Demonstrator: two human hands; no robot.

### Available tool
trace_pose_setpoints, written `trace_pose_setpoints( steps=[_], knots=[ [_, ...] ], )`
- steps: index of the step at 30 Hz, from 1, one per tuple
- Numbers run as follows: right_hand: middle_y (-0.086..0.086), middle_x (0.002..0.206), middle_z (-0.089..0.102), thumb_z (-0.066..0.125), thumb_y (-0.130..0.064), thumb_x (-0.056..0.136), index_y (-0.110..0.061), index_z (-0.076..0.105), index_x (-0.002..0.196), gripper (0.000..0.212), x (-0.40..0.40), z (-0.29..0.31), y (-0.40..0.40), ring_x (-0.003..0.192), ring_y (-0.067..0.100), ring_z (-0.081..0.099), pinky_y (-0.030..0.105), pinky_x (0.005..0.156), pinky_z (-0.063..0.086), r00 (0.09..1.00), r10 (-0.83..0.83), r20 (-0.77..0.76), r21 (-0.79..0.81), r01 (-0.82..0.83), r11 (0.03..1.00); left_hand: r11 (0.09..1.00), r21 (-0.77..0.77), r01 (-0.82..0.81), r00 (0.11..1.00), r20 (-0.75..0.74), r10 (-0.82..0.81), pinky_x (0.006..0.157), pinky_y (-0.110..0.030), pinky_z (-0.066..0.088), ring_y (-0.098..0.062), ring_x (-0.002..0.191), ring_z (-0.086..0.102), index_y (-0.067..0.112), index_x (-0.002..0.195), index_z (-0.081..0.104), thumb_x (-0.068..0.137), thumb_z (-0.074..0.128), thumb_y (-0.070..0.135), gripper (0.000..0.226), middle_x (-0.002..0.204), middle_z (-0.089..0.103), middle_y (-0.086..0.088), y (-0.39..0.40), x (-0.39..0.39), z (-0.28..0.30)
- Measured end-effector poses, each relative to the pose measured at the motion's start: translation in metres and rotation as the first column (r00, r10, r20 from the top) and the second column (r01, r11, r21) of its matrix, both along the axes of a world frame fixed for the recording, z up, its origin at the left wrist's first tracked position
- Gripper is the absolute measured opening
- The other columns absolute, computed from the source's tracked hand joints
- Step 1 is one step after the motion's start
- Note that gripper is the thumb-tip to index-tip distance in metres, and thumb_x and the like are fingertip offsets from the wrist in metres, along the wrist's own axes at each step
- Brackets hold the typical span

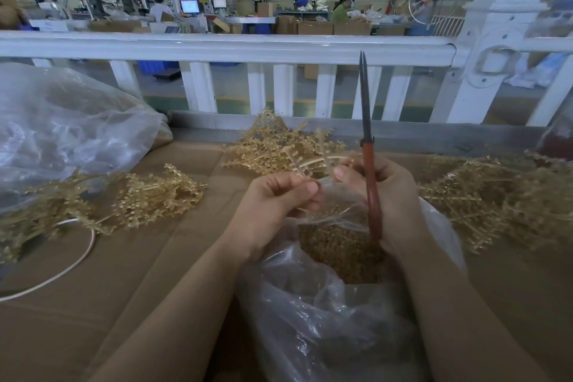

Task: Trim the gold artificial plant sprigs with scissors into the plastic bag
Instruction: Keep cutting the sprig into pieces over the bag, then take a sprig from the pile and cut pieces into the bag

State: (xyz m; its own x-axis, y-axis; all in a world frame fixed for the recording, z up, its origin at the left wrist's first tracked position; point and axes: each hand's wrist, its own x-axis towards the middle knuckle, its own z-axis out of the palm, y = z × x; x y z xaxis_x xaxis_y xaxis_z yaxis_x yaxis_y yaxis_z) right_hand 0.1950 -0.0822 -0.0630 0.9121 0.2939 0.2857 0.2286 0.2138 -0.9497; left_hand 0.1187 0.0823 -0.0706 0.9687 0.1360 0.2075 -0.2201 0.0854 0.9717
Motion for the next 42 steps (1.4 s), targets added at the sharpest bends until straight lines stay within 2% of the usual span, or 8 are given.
trace_pose_setpoints(
  steps=[3, 8, 12, 15, 21, 29, 34, 42],
  knots=[
    [-0.004, 0.081, 0.074, 0.085, -0.037, 0.069, -0.020, 0.075, 0.089, 0.028, 0.001, -0.002, 0.003, 0.078, 0.007, 0.070, 0.019, 0.072, 0.054, 0.995, -0.087, 0.050, -0.077, 0.091, 0.993, 0.978, -0.182, -0.104, 0.994, 0.013, 0.108, 0.067, -0.023, 0.054, -0.016, 0.074, 0.070, 0.016, 0.079, 0.077, 0.083, 0.068, 0.027, 0.015, 0.085, 0.075, -0.011, 0.004, 0.000, 0.004],
    [-0.020, 0.080, 0.072, 0.080, -0.066, 0.063, -0.033, 0.071, 0.086, 0.041, 0.004, -0.006, 0.000, 0.076, -0.004, 0.067, 0.022, 0.073, 0.047, 0.969, -0.176, 0.173, -0.249, 0.216, 0.944, 0.920, -0.323, -0.222, 0.971, 0.007, 0.237, 0.070, -0.023, 0.057, -0.015, 0.074, 0.070, 0.010, 0.084, 0.072, 0.081, 0.067, 0.023, 0.014, 0.084, 0.075, -0.009, 0.009, 0.002, 0.006],
    [-0.033, 0.088, 0.066, 0.067, -0.091, 0.052, -0.057, 0.060, 0.089, 0.050, 0.002, -0.005, -0.001, 0.083, -0.012, 0.061, 0.024, 0.070, 0.044, 0.962, -0.098, 0.254, -0.431, 0.203, 0.879, 0.916, -0.322, -0.237, 0.968, -0.004, 0.249, 0.072, -0.022, 0.057, -0.013, 0.075, 0.069, 0.006, 0.090, 0.069, 0.080, 0.068, 0.020, 0.018, 0.084, 0.074, -0.007, 0.009, 0.002, 0.005],
    [-0.040, 0.094, 0.061, 0.051, -0.104, 0.045, -0.055, 0.055, 0.092, 0.068, 0.000, -0.004, -0.001, 0.086, -0.016, 0.056, 0.024, 0.067, 0.044, 0.958, -0.025, 0.287, -0.583, 0.195, 0.789, 0.920, -0.324, -0.223, 0.971, 0.012, 0.240, 0.073, -0.022, 0.055, -0.012, 0.075, 0.068, 0.008, 0.086, 0.070, 0.080, 0.068, 0.017, 0.011, 0.083, 0.073, -0.007, 0.009, 0.003, 0.005],
    [-0.018, 0.077, 0.063, 0.045, -0.101, 0.048, -0.044, 0.050, 0.088, 0.070, -0.005, -0.002, -0.003, 0.072, -0.003, 0.059, 0.021, 0.059, 0.039, 0.941, 0.042, 0.337, -0.700, 0.220, 0.680, 0.914, -0.340, -0.221, 0.972, -0.002, 0.234, 0.071, -0.020, 0.056, -0.011, 0.072, 0.069, 0.008, 0.087, 0.072, 0.076, 0.069, 0.015, 0.014, 0.081, 0.075, -0.006, 0.007, 0.002, 0.006],
    [-0.027, 0.087, 0.058, 0.050, -0.093, 0.058, -0.046, 0.050, 0.100, 0.063, -0.002, -0.006, -0.003, 0.081, -0.010, 0.052, 0.019, 0.064, 0.040, 0.899, 0.084, 0.431, -0.744, 0.301, 0.596, 0.924, -0.299, -0.239, 0.967, 0.011, 0.254, 0.070, -0.021, 0.055, -0.012, 0.070, 0.068, 0.010, 0.078, 0.072, 0.077, 0.068, 0.020, 0.010, 0.075, 0.073, -0.005, 0.006, 0.002, 0.006],
    [-0.028, 0.087, 0.057, 0.053, -0.092, 0.061, -0.044, 0.050, 0.099, 0.061, -0.001, -0.007, -0.002, 0.083, -0.010, 0.051, 0.025, 0.069, 0.047, 0.887, 0.099, 0.451, -0.754, 0.319, 0.574, 0.931, -0.268, -0.249, 0.961, 0.049, 0.272, 0.068, -0.021, 0.055, -0.012, 0.068, 0.067, 0.011, 0.074, 0.073, 0.088, 0.061, 0.008, 0.018, 0.070, 0.071, -0.005, 0.006, 0.002, 0.005],
    [-0.030, 0.088, 0.056, 0.036, -0.102, 0.053, -0.042, 0.053, 0.103, 0.080, -0.003, -0.004, -0.002, 0.081, -0.008, 0.051, 0.031, 0.074, 0.052, 0.872, 0.104, 0.478, -0.752, 0.345, 0.562, 0.948, -0.140, -0.287, 0.950, 0.087, 0.301, 0.071, -0.023, 0.055, -0.013, 0.071, 0.067, 0.014, 0.077, 0.073, 0.096, 0.056, 0.002, 0.028, 0.072, 0.071, -0.005, 0.004, 0.002, 0.004]
  ],
)
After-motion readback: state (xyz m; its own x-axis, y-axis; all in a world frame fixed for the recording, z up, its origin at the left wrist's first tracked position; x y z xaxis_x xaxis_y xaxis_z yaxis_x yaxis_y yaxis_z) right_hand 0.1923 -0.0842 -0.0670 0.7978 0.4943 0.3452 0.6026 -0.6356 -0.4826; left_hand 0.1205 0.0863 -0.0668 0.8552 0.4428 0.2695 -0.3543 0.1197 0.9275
